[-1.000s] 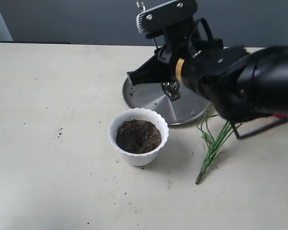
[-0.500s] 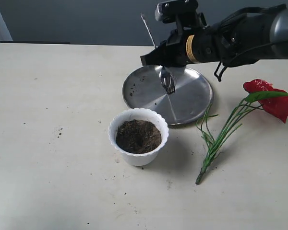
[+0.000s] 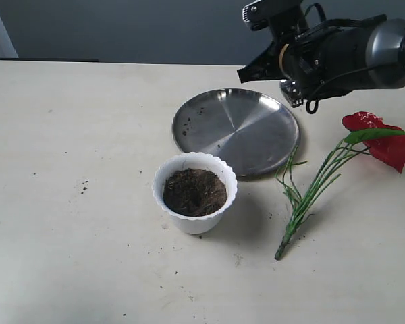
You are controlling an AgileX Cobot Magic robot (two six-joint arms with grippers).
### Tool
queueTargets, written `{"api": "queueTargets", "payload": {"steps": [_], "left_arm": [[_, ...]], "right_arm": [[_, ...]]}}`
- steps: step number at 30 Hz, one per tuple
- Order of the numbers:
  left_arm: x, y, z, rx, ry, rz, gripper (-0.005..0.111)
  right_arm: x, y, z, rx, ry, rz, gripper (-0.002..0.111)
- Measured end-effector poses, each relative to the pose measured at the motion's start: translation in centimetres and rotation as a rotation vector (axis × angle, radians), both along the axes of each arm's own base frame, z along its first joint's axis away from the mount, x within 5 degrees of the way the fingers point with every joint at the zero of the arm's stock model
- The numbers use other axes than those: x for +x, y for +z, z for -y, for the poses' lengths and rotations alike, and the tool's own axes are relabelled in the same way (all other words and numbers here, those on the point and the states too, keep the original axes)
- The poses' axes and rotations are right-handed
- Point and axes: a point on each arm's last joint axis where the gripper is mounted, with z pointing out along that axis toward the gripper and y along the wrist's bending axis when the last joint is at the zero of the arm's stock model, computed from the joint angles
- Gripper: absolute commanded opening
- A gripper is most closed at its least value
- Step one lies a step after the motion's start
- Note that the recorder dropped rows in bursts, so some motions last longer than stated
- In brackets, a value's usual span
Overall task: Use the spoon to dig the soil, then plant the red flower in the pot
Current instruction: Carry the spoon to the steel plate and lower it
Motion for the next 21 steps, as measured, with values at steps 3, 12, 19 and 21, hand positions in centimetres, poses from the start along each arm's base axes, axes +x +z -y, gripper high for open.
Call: {"api": "queueTargets", "payload": {"steps": [3,12,19,21], "left_arm": [[0.0,0.0,0.0,0.000,0.000,0.000,0.000],[0.0,0.0,0.0,0.000,0.000,0.000,0.000],[0.0,0.0,0.0,0.000,0.000,0.000,0.000],[0.0,0.0,0.0,0.000,0.000,0.000,0.000]], "right_arm": [[-0.3,0.7,0.6,-0.017,-0.047,-0.032,0.000],[-0.5,3.3,-2.0,-0.023,0.117,-0.395,0.000],[0.4,0.6,-4.1,-0.083,0.244,-0.514,0.000],[0.6,-1.7,-4.3,-0.127,0.259,-0.577,0.000]]}}
